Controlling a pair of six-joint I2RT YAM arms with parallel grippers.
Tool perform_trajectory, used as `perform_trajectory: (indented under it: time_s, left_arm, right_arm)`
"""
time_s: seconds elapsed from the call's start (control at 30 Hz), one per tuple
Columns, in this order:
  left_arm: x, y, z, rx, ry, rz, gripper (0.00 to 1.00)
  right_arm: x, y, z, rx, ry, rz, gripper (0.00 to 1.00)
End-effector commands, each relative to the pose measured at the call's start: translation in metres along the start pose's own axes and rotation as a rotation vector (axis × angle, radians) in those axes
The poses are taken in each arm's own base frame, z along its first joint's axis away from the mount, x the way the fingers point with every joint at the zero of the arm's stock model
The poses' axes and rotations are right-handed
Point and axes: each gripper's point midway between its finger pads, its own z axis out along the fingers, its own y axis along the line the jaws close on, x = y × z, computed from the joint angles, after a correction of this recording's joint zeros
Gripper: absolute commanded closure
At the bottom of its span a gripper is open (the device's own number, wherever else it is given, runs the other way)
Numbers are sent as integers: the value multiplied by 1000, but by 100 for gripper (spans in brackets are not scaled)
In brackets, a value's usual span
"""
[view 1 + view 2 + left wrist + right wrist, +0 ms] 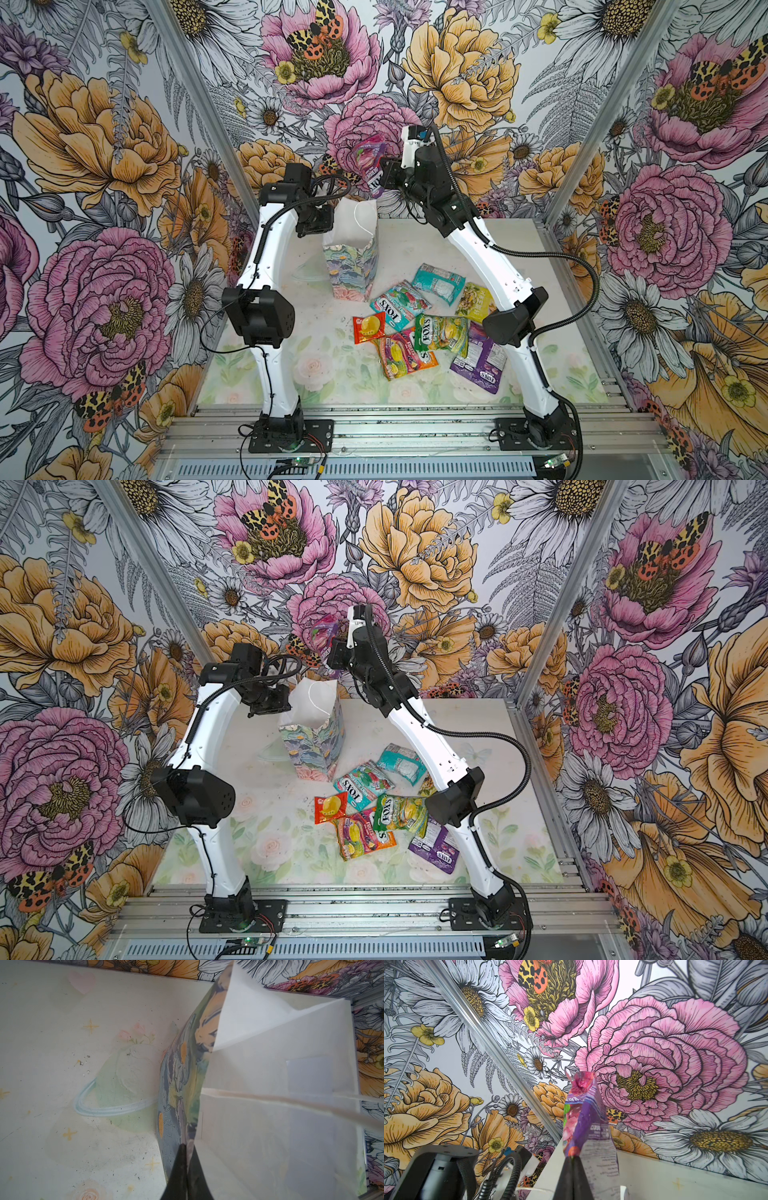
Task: Place the snacks into the paper bag
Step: Place the snack in the paper bag.
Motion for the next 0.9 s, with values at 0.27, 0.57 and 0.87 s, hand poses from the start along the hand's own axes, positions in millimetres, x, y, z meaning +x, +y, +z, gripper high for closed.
perform_trajectory:
  time_s: [0.27, 0.57, 0.87]
  left_arm:
    - [-3, -13, -22, 30, -45, 0, 100]
    - [-5, -11, -23, 25, -51, -15, 100]
    - [-7, -10, -25, 29, -59, -33, 100]
  right_arm:
    - [-9, 42, 3, -113, -93, 53, 100]
    - [3, 39, -4, -69, -31, 59, 100]
    - [11, 36, -24, -20, 52, 34, 100]
